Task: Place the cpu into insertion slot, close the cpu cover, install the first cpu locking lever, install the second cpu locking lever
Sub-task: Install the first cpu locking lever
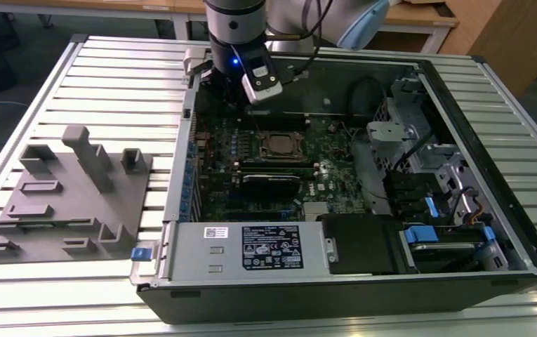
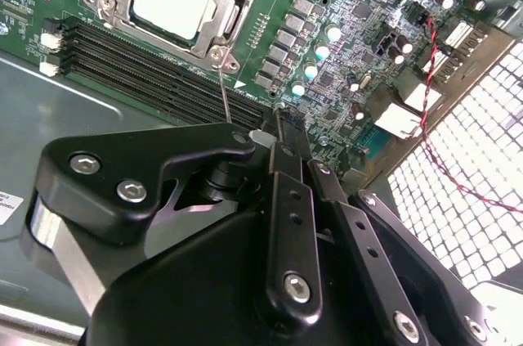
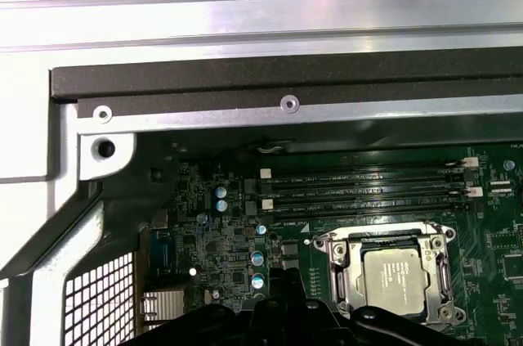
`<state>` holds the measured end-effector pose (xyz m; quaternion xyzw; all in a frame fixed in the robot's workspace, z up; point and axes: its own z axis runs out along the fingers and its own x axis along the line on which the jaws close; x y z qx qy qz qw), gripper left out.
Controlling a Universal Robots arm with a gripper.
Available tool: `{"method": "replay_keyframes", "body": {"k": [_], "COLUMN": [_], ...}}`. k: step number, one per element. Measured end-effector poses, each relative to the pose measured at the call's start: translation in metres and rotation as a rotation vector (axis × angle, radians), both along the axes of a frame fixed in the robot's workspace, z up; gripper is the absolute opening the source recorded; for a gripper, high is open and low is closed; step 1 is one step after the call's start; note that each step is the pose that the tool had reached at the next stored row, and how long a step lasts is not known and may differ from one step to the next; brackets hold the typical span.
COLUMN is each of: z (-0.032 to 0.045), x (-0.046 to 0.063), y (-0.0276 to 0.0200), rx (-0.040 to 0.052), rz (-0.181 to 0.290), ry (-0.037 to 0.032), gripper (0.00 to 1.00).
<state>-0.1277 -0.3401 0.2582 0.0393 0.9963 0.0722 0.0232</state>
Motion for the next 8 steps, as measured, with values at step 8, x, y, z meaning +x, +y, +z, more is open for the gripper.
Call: {"method": "replay_keyframes", "body": {"k": [8], "z": [0.0], "x": [-0.0025], "y": [0.0], "rx": [0.0], "rz": [0.0], "ry": [0.0001], "gripper": [0.1]}}
